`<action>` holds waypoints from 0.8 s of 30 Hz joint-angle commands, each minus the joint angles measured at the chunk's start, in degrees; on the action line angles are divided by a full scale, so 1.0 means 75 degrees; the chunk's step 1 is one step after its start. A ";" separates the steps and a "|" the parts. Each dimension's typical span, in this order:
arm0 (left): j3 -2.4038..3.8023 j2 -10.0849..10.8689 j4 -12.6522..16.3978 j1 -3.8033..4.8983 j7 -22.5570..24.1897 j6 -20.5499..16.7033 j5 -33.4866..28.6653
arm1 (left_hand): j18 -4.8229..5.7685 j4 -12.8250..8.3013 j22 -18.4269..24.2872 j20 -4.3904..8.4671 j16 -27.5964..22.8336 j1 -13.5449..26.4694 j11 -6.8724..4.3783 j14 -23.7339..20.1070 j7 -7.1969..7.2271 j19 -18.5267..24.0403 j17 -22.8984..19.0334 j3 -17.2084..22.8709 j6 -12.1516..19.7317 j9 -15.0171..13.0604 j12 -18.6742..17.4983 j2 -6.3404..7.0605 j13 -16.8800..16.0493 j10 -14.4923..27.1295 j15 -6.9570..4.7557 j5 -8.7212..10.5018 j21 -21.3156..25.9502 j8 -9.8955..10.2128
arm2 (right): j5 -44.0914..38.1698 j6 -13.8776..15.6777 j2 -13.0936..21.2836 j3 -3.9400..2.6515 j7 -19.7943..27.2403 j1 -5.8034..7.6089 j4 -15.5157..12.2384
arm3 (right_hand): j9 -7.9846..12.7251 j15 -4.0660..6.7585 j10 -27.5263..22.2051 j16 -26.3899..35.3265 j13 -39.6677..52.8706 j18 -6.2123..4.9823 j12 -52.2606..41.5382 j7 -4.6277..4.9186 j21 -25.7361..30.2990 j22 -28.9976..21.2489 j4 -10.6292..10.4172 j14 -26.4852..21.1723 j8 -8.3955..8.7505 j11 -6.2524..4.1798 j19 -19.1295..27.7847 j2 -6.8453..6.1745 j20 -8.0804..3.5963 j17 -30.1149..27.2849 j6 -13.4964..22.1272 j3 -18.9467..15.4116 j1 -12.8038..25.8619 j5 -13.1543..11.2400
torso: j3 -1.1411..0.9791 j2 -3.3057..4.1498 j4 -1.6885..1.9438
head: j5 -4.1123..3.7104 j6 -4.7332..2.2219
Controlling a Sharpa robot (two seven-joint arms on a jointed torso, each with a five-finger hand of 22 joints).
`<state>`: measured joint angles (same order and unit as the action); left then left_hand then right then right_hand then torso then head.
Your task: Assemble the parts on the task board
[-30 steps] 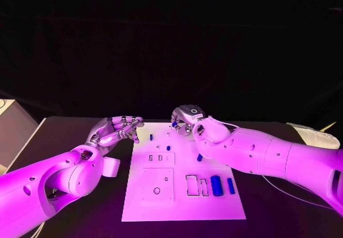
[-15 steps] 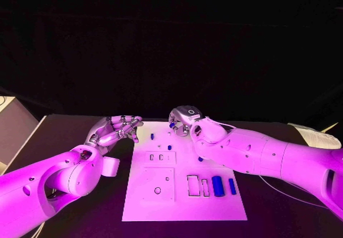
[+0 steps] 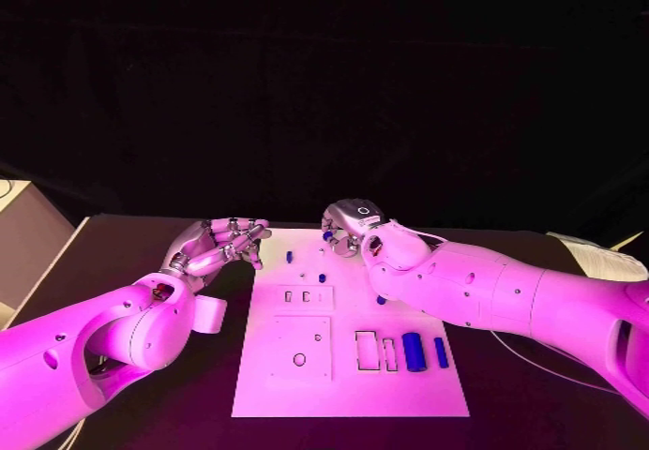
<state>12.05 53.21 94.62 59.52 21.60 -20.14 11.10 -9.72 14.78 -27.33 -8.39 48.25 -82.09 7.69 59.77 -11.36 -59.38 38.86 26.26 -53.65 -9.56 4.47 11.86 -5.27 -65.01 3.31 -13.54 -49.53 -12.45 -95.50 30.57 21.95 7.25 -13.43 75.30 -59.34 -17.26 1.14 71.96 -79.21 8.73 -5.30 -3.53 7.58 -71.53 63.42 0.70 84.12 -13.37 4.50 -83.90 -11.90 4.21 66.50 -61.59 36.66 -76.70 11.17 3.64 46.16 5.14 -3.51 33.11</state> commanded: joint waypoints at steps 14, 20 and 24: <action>0.0010 -0.0002 0.0019 0.0004 0.0014 0.0163 0.0036 | -0.0100 -0.0002 -0.0008 -0.0012 0.0024 -0.0010 -0.0020 -0.0071 0.0014 0.0063 0.0009 0.0049 0.0045 -0.0009 -0.0041 -0.0021 -0.0012 0.0045 0.0004 0.0031 -0.0018 -0.0043 | -0.0046 -0.0127 -0.0067 -0.0002 0.0196 0.0000 0.0153 | -0.0072 -0.0085 -0.0370 0.0005 -0.0098 0.0024 0.0023 0.0131 0.0066 -0.0097 0.0035 0.0211 0.0135 0.0016 0.0105 -0.0181 0.0063 -0.0164 0.0288 0.0048 0.0242 -0.0029 | 0.0019 0.0010 0.0010 | 0.0001 -0.0008; 0.0010 0.0003 0.0020 0.0004 0.0009 0.0165 0.0036 | -0.0100 -0.0002 -0.0008 -0.0012 0.0024 -0.0010 -0.0020 -0.0071 0.0014 0.0063 0.0009 0.0049 0.0045 -0.0009 -0.0041 -0.0021 -0.0012 0.0045 0.0004 0.0031 -0.0018 -0.0043 | 0.0044 -0.0182 -0.0097 -0.0001 0.0329 0.0000 0.0227 | -0.0083 -0.0256 -0.1313 0.0173 -0.0383 -0.0054 0.0016 0.0277 0.0377 -0.0465 -0.0009 0.0103 0.0424 0.0217 0.0268 -0.0412 0.0235 -0.0551 0.0741 -0.0130 0.0416 -0.0077 | 0.0026 0.0017 0.0018 | -0.0006 -0.0010; 0.0011 0.0012 0.0020 0.0004 0.0005 0.0163 0.0036 | -0.0100 -0.0002 -0.0008 -0.0012 0.0024 -0.0010 -0.0020 -0.0071 0.0014 0.0063 0.0009 0.0049 0.0045 -0.0009 -0.0041 -0.0021 -0.0012 0.0045 0.0004 0.0031 -0.0018 -0.0043 | 0.0074 -0.0200 -0.0090 -0.0001 0.0367 0.0000 0.0234 | -0.0083 -0.0262 -0.1483 0.0209 -0.0449 -0.0073 0.0010 0.0263 0.0443 -0.0532 -0.0009 0.0082 0.0508 0.0221 0.0294 -0.0402 0.0258 -0.0638 0.0860 -0.0306 0.0388 -0.0109 | 0.0028 0.0018 0.0017 | -0.0007 -0.0006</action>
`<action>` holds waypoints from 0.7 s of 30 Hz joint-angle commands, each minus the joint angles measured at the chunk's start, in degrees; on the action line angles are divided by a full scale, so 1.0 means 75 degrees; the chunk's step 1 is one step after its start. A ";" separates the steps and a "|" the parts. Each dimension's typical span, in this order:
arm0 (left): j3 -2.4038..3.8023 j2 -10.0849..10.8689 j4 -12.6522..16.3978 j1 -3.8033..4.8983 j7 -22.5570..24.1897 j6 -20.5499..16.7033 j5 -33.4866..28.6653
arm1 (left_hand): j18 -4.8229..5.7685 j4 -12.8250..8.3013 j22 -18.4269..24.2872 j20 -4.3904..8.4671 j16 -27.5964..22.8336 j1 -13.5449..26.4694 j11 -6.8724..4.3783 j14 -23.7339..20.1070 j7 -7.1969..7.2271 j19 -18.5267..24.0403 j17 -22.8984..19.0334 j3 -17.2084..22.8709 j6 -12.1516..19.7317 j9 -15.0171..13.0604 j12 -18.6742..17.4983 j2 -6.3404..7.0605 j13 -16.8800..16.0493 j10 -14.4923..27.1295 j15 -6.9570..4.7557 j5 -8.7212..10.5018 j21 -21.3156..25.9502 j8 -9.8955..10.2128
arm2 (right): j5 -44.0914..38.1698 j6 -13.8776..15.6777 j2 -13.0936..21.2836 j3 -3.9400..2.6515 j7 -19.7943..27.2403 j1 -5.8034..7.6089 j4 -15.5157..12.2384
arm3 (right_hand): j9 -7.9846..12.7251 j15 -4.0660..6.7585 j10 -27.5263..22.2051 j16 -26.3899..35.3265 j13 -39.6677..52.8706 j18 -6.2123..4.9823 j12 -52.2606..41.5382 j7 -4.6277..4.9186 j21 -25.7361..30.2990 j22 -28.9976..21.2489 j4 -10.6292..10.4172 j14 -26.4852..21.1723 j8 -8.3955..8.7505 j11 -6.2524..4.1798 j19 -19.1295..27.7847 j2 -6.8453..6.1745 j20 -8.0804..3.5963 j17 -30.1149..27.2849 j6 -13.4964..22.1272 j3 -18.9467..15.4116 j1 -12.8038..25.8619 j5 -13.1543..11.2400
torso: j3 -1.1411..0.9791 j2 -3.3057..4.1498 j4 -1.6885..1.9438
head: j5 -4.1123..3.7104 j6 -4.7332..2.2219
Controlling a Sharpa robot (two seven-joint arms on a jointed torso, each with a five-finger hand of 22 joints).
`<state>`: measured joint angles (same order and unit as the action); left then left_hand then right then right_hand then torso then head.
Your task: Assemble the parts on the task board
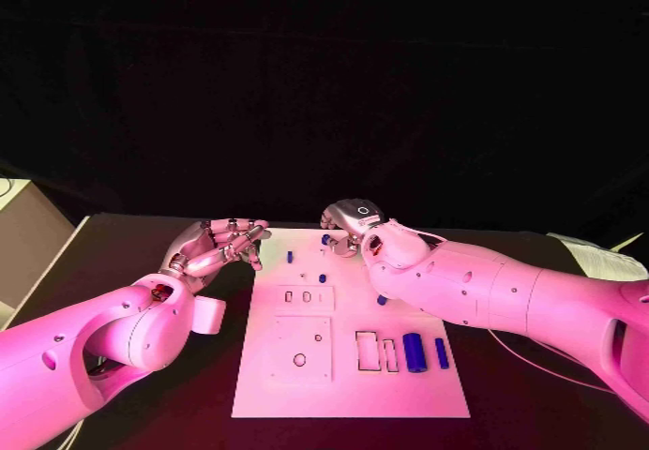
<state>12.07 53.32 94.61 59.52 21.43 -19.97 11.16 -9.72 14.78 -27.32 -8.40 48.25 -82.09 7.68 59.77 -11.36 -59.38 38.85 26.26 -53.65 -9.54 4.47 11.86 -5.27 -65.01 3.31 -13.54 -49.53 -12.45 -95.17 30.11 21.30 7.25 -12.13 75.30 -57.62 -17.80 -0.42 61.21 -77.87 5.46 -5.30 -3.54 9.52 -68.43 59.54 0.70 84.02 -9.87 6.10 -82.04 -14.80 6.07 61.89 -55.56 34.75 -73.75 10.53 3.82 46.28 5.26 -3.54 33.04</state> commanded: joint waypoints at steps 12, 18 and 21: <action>0.0008 0.0018 0.0005 0.0004 0.0022 0.0139 0.0029 | -0.0100 -0.0009 -0.0040 -0.0019 0.0041 -0.0003 -0.0013 -0.0082 0.0008 0.0095 0.0009 0.0058 0.0061 -0.0021 -0.0041 -0.0018 -0.0013 0.0061 0.0011 0.0033 -0.0069 -0.0047 | 0.0072 0.0049 0.0311 0.0000 0.0219 0.0000 -0.0339 | -0.0023 -0.0056 -0.0175 0.0058 -0.0078 -0.0087 -0.0012 -0.0014 0.0093 -0.0074 -0.0021 0.0081 0.0102 0.0005 0.0061 0.0062 0.0021 -0.0104 0.0109 -0.0291 -0.0083 -0.0009 | 0.0003 0.0003 0.0004 | 0.0004 -0.0030; 0.0008 0.0062 -0.0005 0.0003 0.0032 0.0148 0.0029 | -0.0100 -0.0009 -0.0040 -0.0019 0.0041 -0.0003 -0.0013 -0.0082 0.0008 0.0095 0.0009 0.0058 0.0061 -0.0021 -0.0041 -0.0018 -0.0013 0.0061 0.0011 0.0033 -0.0069 -0.0047 | 0.0588 0.0400 0.1173 -0.0054 0.0366 0.0018 -0.1277 | -0.0072 0.0031 0.0702 0.0003 0.0095 -0.0071 -0.0261 -0.0044 0.0042 0.0035 -0.0161 0.0110 0.0144 -0.0110 0.0017 0.0049 -0.0045 -0.0043 0.0070 -0.0323 0.0007 -0.0070 | -0.0009 -0.0007 -0.0049 | 0.0014 -0.0059; 0.0007 0.0088 -0.0007 0.0003 0.0038 0.0152 0.0029 | -0.0100 -0.0009 -0.0040 -0.0019 0.0041 -0.0003 -0.0013 -0.0082 0.0008 0.0095 0.0009 0.0058 0.0061 -0.0021 -0.0041 -0.0018 -0.0013 0.0061 0.0011 0.0033 -0.0069 -0.0047 | 0.0899 0.0346 0.1667 -0.0097 0.0416 0.0045 -0.1797 | -0.0099 0.0135 0.1401 -0.0091 0.0350 -0.0038 -0.0606 -0.0112 -0.0096 0.0237 -0.0248 0.0152 0.0177 -0.0253 -0.0042 -0.0073 -0.0129 0.0120 0.0069 -0.0423 0.0106 -0.0129 | -0.0027 -0.0018 -0.0086 | 0.0025 -0.0087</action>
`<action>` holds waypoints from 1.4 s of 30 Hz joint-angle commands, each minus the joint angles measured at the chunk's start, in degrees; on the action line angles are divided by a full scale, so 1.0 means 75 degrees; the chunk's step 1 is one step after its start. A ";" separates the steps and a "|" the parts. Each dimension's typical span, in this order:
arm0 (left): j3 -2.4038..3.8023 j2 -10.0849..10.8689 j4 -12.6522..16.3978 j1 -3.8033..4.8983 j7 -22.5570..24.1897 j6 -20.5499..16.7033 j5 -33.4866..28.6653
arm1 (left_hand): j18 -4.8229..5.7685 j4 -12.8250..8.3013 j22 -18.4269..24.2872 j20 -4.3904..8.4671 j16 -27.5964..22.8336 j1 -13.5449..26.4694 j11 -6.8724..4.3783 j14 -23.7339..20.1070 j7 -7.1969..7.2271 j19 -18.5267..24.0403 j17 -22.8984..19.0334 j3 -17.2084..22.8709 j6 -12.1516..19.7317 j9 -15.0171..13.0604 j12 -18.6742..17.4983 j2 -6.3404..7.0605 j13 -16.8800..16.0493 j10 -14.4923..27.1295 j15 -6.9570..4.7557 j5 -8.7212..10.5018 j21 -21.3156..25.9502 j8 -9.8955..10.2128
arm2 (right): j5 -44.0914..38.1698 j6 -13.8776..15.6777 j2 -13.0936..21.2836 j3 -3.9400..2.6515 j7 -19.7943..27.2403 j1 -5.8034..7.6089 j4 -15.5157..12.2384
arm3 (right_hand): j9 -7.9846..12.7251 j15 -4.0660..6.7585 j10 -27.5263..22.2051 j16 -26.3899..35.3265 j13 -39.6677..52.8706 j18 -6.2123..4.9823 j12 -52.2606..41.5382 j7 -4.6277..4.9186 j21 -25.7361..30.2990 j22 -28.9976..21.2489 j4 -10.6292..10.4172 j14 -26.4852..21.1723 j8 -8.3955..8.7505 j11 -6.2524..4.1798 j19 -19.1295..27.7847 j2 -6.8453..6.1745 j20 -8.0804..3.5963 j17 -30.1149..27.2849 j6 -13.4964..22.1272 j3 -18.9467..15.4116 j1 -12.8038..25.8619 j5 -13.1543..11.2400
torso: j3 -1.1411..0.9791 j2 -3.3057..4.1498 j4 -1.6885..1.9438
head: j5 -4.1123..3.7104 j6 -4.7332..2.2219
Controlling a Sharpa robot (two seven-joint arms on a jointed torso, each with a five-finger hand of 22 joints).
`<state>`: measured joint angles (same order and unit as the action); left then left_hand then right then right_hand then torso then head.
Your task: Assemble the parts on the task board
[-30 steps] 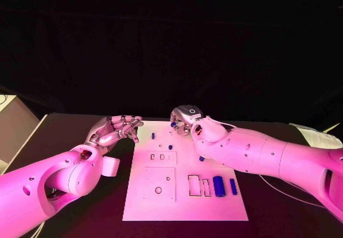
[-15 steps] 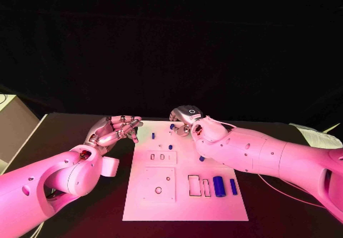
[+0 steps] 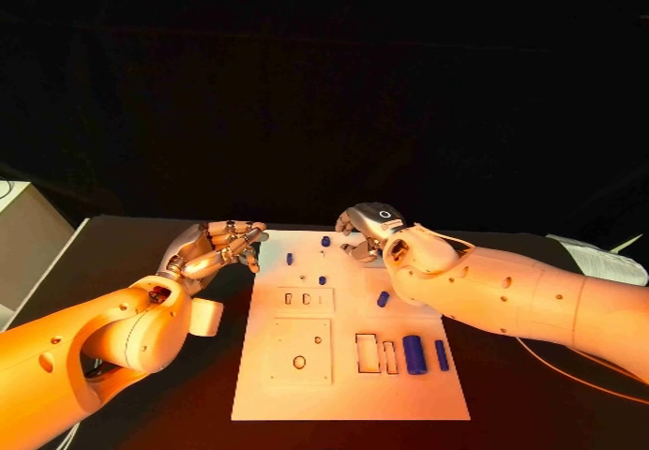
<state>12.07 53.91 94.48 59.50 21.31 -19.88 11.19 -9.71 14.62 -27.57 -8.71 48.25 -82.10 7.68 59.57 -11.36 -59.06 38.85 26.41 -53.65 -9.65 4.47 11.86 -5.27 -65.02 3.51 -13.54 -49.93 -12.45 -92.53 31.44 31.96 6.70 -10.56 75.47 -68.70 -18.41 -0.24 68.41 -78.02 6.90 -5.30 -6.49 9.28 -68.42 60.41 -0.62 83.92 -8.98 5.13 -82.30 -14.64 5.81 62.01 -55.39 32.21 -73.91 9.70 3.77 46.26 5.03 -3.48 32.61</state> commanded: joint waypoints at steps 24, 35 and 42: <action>0.0005 0.0034 0.0025 -0.0005 0.0059 0.0205 0.0025 | -0.0101 0.0011 -0.0018 0.0021 0.0046 0.0002 -0.0012 -0.0058 0.0009 0.0065 0.0010 0.0040 0.0064 -0.0012 -0.0040 -0.0018 -0.0014 0.0063 -0.0014 0.0034 -0.0032 -0.0050 | 0.2135 -0.1281 0.1542 -0.0078 -0.0223 0.0150 -0.0576 | -0.0274 0.0038 0.2879 -0.1521 1.1080 0.0520 -1.1135 -0.0003 -0.2290 0.3129 -0.1353 0.0756 0.0212 -0.0093 -0.0764 0.0273 -0.0038 0.3451 0.0320 -0.2788 -0.0841 0.0644 | -0.0109 -0.0044 -0.0143 | -0.0079 -0.0043; 0.0004 0.0029 -0.0001 -0.0007 0.0049 0.0207 0.0025 | -0.0101 0.0011 -0.0018 0.0021 0.0046 0.0002 -0.0012 -0.0058 0.0009 0.0065 0.0010 0.0040 0.0064 -0.0012 -0.0040 -0.0018 -0.0014 0.0063 -0.0014 0.0034 -0.0032 -0.0050 | 0.2147 -0.1224 0.1370 -0.0078 -0.0369 0.0146 -0.0369 | -0.0291 0.0030 0.2879 -0.1550 1.1080 0.0548 -1.1135 -0.0005 -0.2388 0.3264 -0.1442 0.0775 0.0181 -0.0091 -0.0802 0.0283 -0.0025 0.3553 0.0278 -0.2785 -0.0858 0.0807 | -0.0085 -0.0043 -0.0132 | -0.0076 0.0022; 0.0004 0.0016 -0.0007 -0.0008 0.0042 0.0214 0.0025 | -0.0101 0.0011 -0.0018 0.0021 0.0046 0.0002 -0.0012 -0.0058 0.0009 0.0065 0.0010 0.0040 0.0064 -0.0012 -0.0040 -0.0018 -0.0014 0.0063 -0.0014 0.0034 -0.0032 -0.0050 | 0.2284 -0.1409 0.1167 -0.0078 -0.0405 0.0136 -0.0110 | -0.0295 0.0028 0.2879 -0.1562 1.1080 0.0555 -1.1135 -0.0005 -0.2414 0.3298 -0.1503 0.0783 0.0175 -0.0091 -0.0811 0.0291 -0.0022 0.3596 0.0266 -0.2790 -0.0830 0.0840 | -0.0088 -0.0042 -0.0130 | -0.0067 0.0060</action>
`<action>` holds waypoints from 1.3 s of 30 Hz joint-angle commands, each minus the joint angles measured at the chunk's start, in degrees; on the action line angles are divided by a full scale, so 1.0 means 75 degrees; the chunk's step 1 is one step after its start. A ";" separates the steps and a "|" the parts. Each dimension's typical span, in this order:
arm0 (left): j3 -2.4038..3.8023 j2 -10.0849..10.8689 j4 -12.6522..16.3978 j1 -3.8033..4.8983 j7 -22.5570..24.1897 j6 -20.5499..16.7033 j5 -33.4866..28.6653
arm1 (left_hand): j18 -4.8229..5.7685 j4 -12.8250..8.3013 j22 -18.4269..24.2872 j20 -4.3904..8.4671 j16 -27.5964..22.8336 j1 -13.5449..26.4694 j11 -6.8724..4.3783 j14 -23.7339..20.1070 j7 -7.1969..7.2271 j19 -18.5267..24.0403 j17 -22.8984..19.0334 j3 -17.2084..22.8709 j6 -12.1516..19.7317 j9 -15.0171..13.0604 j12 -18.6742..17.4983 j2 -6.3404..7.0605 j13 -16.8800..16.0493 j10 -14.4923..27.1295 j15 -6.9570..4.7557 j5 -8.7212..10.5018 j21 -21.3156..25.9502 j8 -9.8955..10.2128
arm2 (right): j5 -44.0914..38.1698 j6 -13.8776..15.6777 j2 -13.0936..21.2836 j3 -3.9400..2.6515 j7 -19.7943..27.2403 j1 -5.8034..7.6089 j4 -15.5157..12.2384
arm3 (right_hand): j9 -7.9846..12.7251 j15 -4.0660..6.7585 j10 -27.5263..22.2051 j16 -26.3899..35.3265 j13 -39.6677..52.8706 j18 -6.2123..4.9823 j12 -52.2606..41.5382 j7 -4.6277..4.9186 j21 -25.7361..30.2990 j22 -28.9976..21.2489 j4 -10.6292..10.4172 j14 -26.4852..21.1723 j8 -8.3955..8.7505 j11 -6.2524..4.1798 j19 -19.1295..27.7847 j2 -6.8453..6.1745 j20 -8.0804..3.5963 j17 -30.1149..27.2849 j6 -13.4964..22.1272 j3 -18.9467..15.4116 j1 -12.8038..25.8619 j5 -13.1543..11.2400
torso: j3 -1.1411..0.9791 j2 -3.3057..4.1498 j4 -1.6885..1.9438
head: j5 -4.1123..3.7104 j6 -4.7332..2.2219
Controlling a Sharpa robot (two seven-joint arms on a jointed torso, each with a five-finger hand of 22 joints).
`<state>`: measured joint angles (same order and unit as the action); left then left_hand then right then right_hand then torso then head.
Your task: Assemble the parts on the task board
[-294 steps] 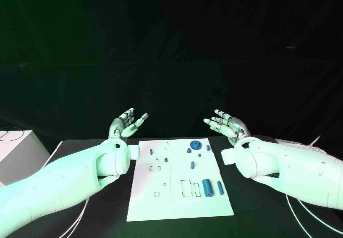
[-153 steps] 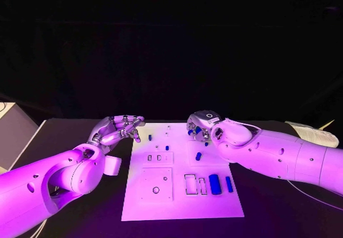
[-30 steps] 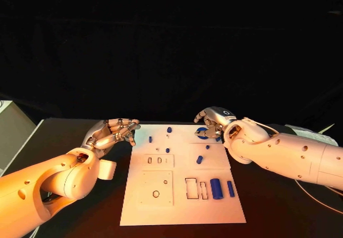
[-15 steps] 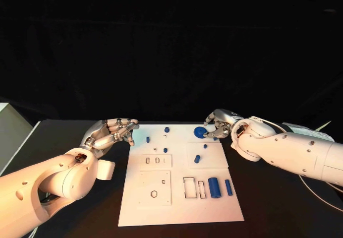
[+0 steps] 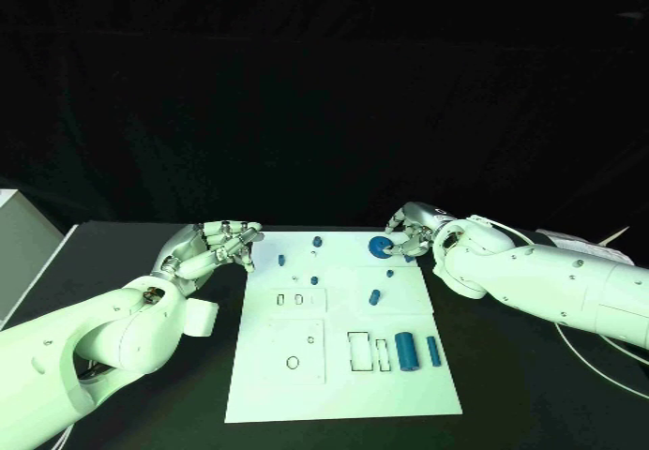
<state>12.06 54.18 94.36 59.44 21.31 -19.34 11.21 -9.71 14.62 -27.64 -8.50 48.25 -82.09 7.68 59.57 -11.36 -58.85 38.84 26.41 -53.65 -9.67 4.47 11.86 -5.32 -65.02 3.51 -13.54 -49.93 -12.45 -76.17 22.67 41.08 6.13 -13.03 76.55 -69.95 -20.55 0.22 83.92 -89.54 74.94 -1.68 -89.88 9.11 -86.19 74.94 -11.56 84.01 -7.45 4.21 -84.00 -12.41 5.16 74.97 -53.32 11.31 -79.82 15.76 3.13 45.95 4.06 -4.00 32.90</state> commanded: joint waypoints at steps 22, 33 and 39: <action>0.0006 -0.0033 -0.0016 0.0001 0.0024 0.0143 0.0022 | -0.0101 0.0011 -0.0009 -0.0007 0.0046 0.0002 -0.0012 -0.0059 0.0009 0.0037 0.0010 0.0040 0.0064 -0.0009 -0.0040 -0.0018 -0.0008 0.0064 -0.0013 0.0034 -0.0032 -0.0050 | 0.0367 -0.0660 -0.0462 0.0002 -0.0087 -0.0040 0.0642 | -0.0004 -0.0050 0.0810 -0.0038 0.2008 0.0080 -0.0015 0.0032 -0.0074 0.1403 -0.0218 0.0779 -0.0005 0.0049 -0.0589 -0.0031 0.0084 0.1911 0.0039 -0.0069 0.0051 0.0086 | 0.0002 -0.0007 -0.0004 | 0.0003 0.0064; 0.0006 -0.0031 -0.0014 0.0001 0.0019 0.0143 0.0022 | -0.0101 0.0011 -0.0009 -0.0007 0.0046 0.0002 -0.0012 -0.0059 0.0009 0.0037 0.0010 0.0040 0.0064 -0.0009 -0.0040 -0.0018 -0.0008 0.0064 -0.0013 0.0034 -0.0032 -0.0050 | 0.0417 -0.0628 -0.0512 0.0009 0.0055 -0.0045 0.0654 | -0.0055 0.0005 0.0810 -0.0042 0.2008 0.0087 -0.0015 -0.0039 -0.0107 0.1453 -0.0388 0.0782 -0.0144 -0.0009 -0.0593 0.0186 0.0054 0.1926 -0.0272 0.0297 -0.0118 0.0466 | 0.0002 -0.0011 0.0000 | 0.0002 0.0072; 0.0006 -0.0027 -0.0014 0.0001 0.0017 0.0144 0.0022 | -0.0101 0.0011 -0.0009 -0.0007 0.0046 0.0002 -0.0012 -0.0059 0.0009 0.0037 0.0010 0.0040 0.0064 -0.0009 -0.0040 -0.0018 -0.0008 0.0064 -0.0013 0.0034 -0.0032 -0.0050 | 0.0008 -0.0248 -0.0493 0.0011 0.0155 -0.0056 0.0564 | -0.0069 0.0162 0.0810 -0.0042 0.2008 0.0094 -0.0015 -0.0175 -0.0131 0.1491 -0.0249 0.0782 -0.0261 -0.0131 -0.0600 0.0305 -0.0082 0.1928 -0.0586 0.1062 -0.0358 0.0430 | 0.0000 -0.0010 0.0001 | 0.0010 0.0062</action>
<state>12.06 54.06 94.15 59.44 21.19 -19.24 11.22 -9.71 14.62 -27.62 -8.50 48.25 -82.09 7.68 59.57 -11.36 -58.85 38.83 26.41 -53.65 -9.66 4.47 11.86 -5.31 -65.01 3.50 -13.54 -49.93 -12.44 -73.62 19.42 37.38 6.16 -13.08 76.26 -65.45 -20.72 1.08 84.04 -89.53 74.91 -1.70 -89.88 8.43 -86.85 74.91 -13.50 84.04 -8.82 3.46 -84.00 -11.04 4.92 74.94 -56.57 18.88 -81.54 19.16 3.15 45.87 4.06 -3.97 33.43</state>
